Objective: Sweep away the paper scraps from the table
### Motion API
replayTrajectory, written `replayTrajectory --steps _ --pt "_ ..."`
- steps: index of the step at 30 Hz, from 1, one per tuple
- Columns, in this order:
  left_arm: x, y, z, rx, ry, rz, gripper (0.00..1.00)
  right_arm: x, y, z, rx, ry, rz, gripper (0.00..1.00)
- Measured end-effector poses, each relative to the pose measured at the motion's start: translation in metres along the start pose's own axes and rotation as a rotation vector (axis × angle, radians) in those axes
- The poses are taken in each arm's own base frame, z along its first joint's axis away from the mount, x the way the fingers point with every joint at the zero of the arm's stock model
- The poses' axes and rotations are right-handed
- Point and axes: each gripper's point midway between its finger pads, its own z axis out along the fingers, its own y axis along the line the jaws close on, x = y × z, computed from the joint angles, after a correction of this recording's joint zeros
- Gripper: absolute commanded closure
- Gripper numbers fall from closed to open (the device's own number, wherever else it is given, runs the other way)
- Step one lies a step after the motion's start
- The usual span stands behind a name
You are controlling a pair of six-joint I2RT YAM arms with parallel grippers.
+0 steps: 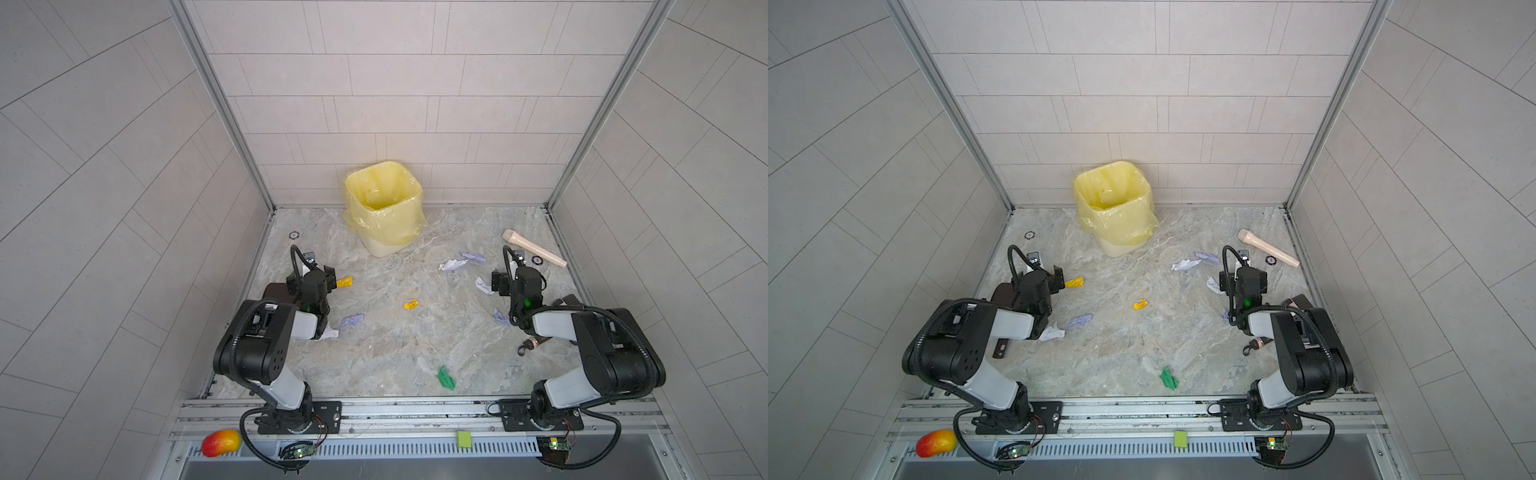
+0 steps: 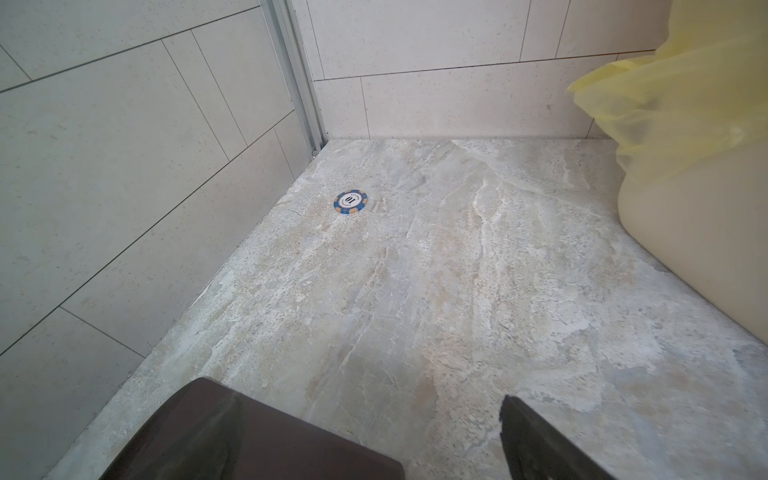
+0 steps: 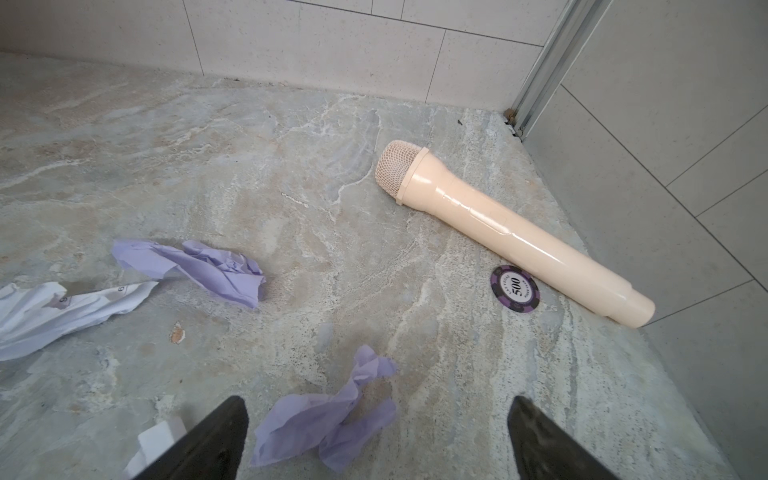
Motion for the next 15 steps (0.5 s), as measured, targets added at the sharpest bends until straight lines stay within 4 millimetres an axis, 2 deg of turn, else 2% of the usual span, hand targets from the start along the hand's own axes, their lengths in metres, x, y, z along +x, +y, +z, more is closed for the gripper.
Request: replayTrajectory --steps 15 --pt "0.0000 -0.0001 0.0000 0.000 0.000 0.000 0.00 0.0004 -0.0023 0.0004 0.005 0.002 0.006 0.00"
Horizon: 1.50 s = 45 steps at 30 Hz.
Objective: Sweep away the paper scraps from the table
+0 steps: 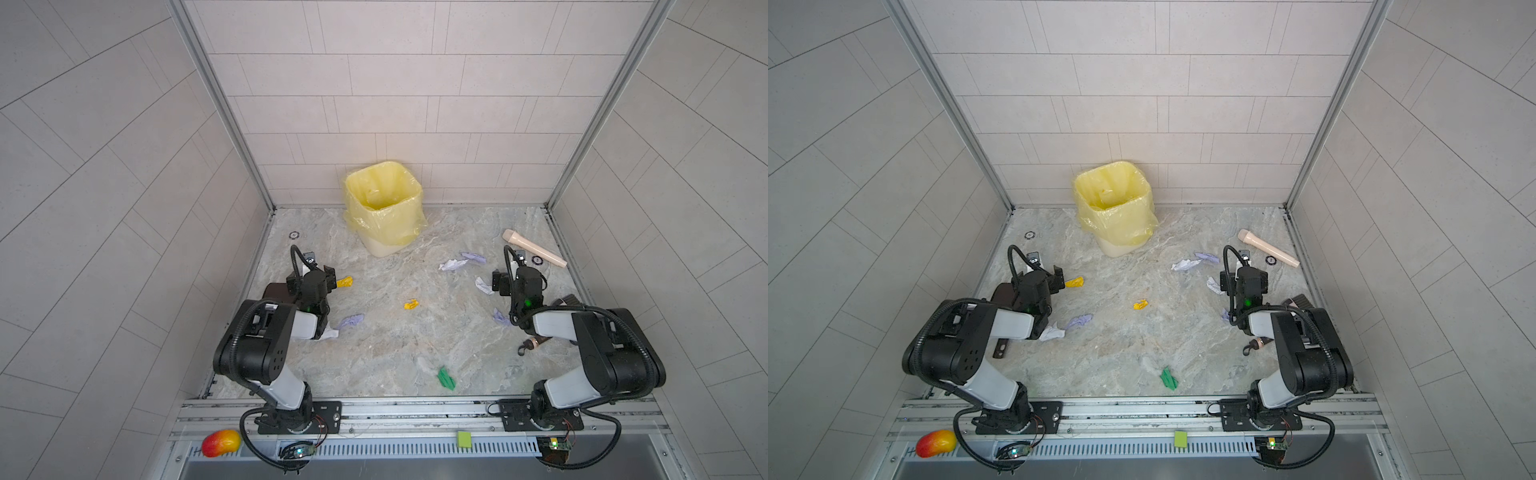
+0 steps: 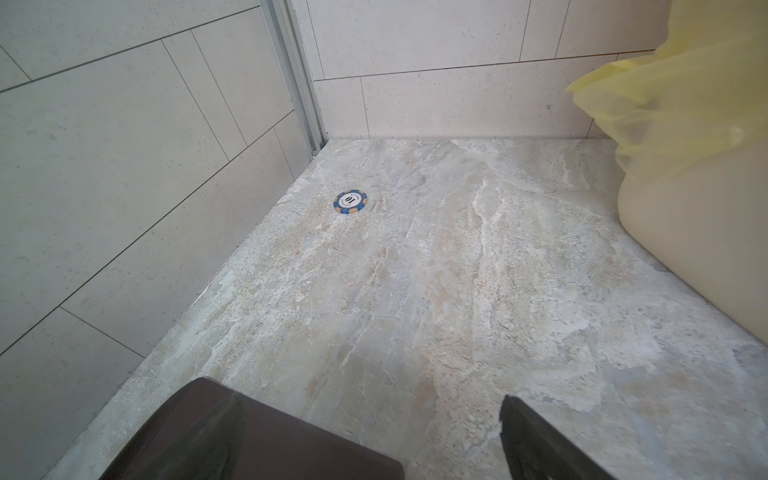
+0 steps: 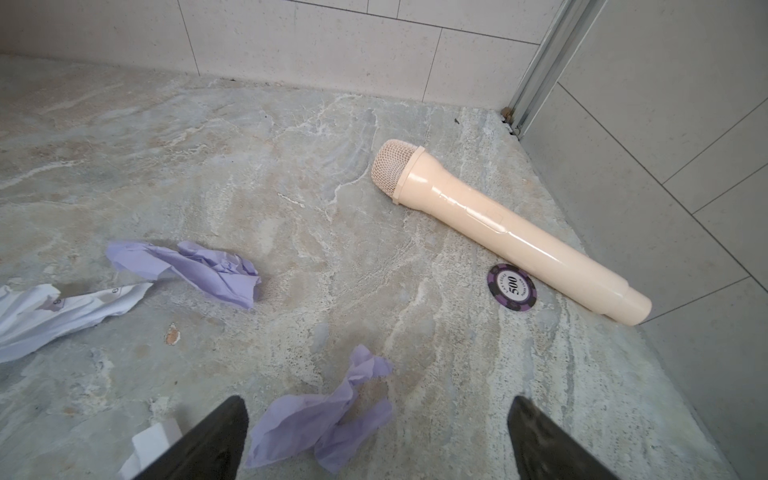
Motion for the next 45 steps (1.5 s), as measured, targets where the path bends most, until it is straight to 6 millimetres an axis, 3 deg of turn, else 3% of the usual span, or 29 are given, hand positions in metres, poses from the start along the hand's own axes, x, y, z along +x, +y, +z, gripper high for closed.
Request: replayTrajectory --steps 8,11,13,19,22,26,28,31,35,38,45 --pt "-0.002 0.002 -0.003 -0.003 0.011 0.009 0.00 0.002 0.000 0.001 0.000 0.027 -0.007 0.00" --pt "-0.021 0.005 -0.009 -0.011 0.023 0.014 0.00 -0.013 0.000 0.001 -0.003 0.048 -0.014 0.00" --pt "-0.048 0.007 -0.011 -0.021 0.019 -0.006 0.00 -0.036 0.000 -0.004 -0.005 0.023 -0.007 0.00" --pt "-0.163 -0.002 -0.019 0.031 0.024 -0.138 0.00 -0.094 0.005 -0.027 -0.007 -0.031 0.051 0.00" --pt "-0.215 -0.017 -0.036 0.092 0.047 -0.199 0.03 -0.107 0.017 -0.041 -0.029 -0.037 0.045 0.00" --pt "-0.275 -0.053 -0.050 0.205 0.107 -0.254 0.04 -0.116 0.026 -0.054 -0.052 -0.023 0.039 0.01" --pt "-0.288 -0.072 -0.051 0.259 0.152 -0.268 0.04 -0.120 0.027 -0.057 -0.052 -0.014 0.039 0.01" --pt "-0.279 -0.104 -0.044 0.316 0.264 -0.260 0.04 -0.124 0.027 -0.061 -0.054 -0.001 0.048 0.01" --pt "-0.237 -0.139 -0.031 0.338 0.442 -0.232 0.10 -0.131 0.028 -0.073 -0.067 -0.004 0.068 0.01" --pt "-0.217 -0.156 -0.021 0.331 0.523 -0.219 0.12 -0.136 0.032 -0.082 -0.084 -0.013 0.073 0.01" --pt "-0.217 -0.166 -0.016 0.302 0.556 -0.199 0.24 -0.135 0.038 -0.092 -0.106 -0.003 0.074 0.00"
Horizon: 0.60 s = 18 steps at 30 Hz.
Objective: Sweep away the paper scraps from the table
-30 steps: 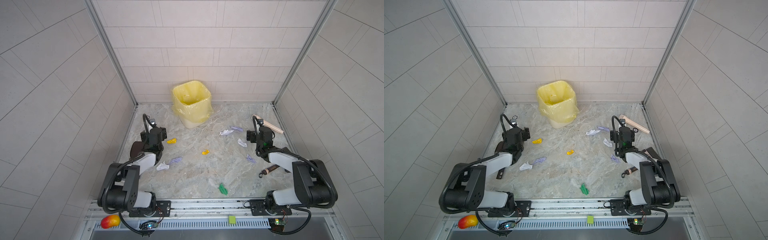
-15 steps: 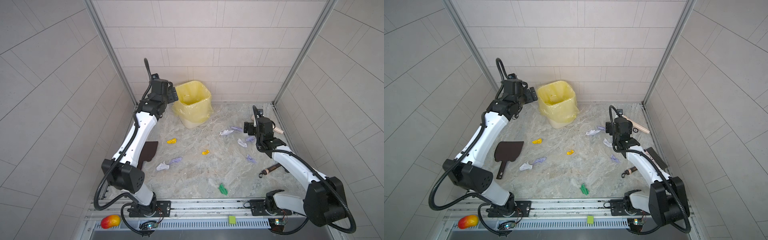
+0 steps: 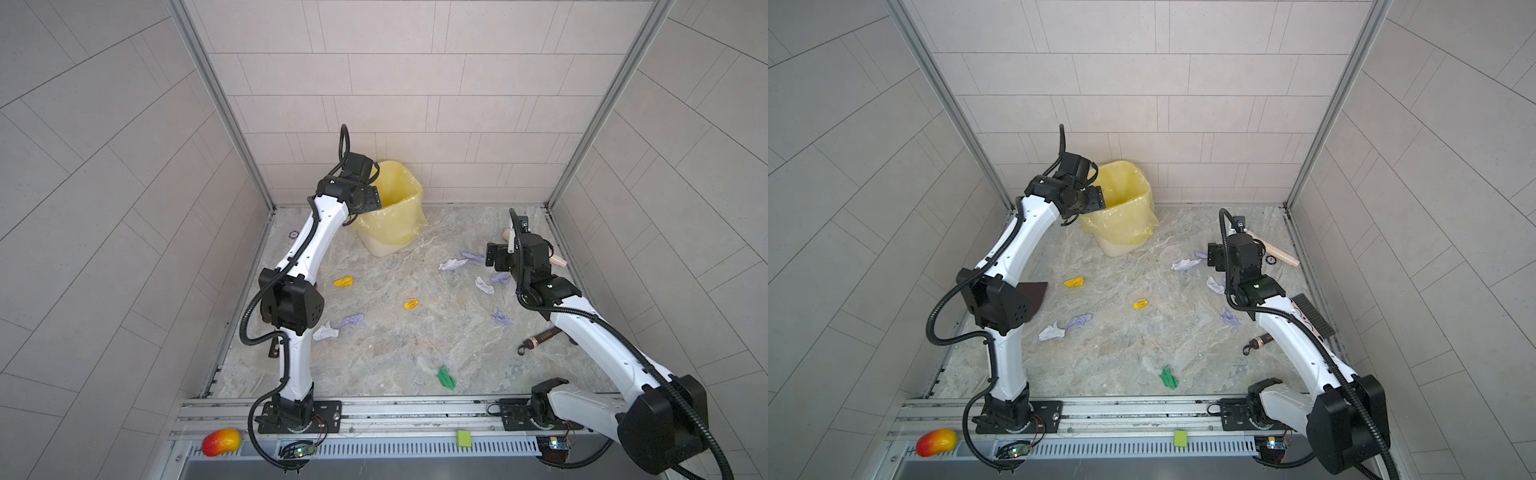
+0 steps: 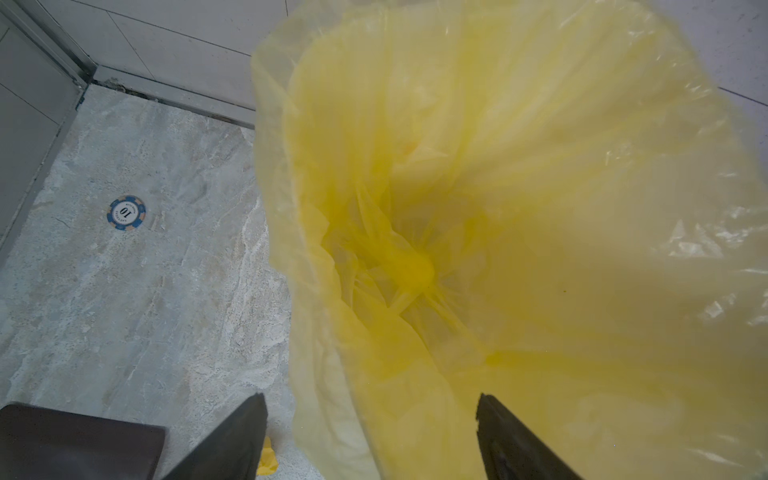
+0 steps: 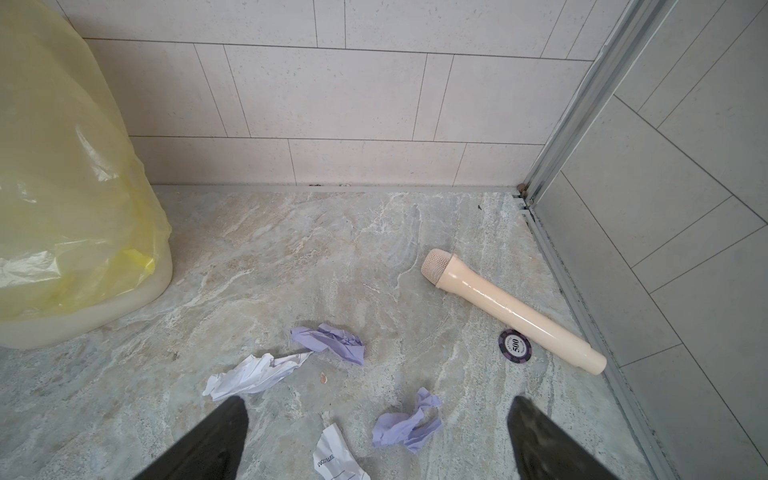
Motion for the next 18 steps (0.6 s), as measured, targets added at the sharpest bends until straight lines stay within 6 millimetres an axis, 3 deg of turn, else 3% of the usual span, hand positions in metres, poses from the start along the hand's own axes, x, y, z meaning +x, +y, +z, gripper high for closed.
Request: replayTrajectory --steps 7,18 --pt "-0.005 0.009 -0.006 -0.064 -0.001 0.026 0.46 0.005 0.001 0.000 -0.002 0.017 -0.001 0.00" --pt "-0.002 0.010 0.007 -0.091 0.019 0.032 0.65 0.010 0.009 0.003 -0.014 0.035 -0.016 0.00"
